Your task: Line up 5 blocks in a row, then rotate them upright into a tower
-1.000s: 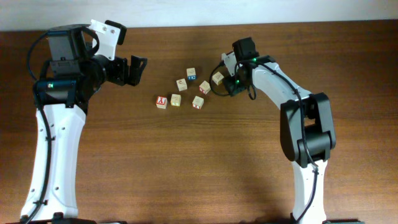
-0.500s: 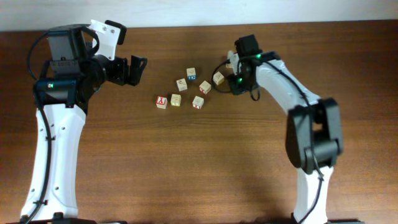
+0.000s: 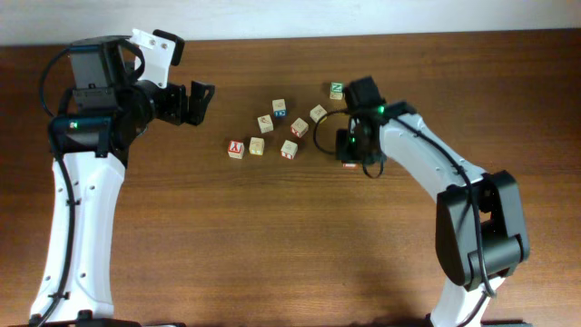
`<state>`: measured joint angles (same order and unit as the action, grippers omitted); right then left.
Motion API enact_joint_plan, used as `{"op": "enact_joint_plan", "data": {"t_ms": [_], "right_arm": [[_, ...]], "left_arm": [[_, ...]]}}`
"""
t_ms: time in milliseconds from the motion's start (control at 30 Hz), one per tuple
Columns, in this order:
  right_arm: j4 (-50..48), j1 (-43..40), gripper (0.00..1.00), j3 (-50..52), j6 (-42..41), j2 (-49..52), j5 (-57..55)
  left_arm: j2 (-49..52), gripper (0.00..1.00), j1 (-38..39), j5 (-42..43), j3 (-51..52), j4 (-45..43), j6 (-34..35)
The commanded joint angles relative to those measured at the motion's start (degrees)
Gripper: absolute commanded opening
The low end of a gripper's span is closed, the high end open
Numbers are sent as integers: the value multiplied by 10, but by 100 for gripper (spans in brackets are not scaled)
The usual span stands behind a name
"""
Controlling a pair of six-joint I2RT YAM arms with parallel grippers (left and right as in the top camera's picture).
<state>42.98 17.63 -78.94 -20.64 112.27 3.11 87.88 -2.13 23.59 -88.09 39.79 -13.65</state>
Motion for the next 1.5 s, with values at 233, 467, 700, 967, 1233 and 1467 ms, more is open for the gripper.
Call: {"op": "enact_joint_plan", "data": {"t_ms": [233, 467, 700, 967, 1233, 1467], "right_arm": [[-6, 0, 22, 60, 77, -2, 3], [-9, 0, 39, 60, 78, -2, 5], [-10, 0, 46, 50, 78, -3, 7], [-68, 10, 47, -77, -17, -4, 66], [-219, 99, 46, -77, -188, 50, -18], [-224, 140, 47, -77, -234, 88, -69]], "left_arm": [[5, 99, -3, 6, -12, 0, 3], [5, 99, -3, 6, -12, 0, 3], [5, 99, -3, 6, -12, 0, 3], [5, 99, -3, 6, -12, 0, 3], [5, 99, -3, 6, -12, 0, 3], [5, 99, -3, 6, -12, 0, 3]]}}
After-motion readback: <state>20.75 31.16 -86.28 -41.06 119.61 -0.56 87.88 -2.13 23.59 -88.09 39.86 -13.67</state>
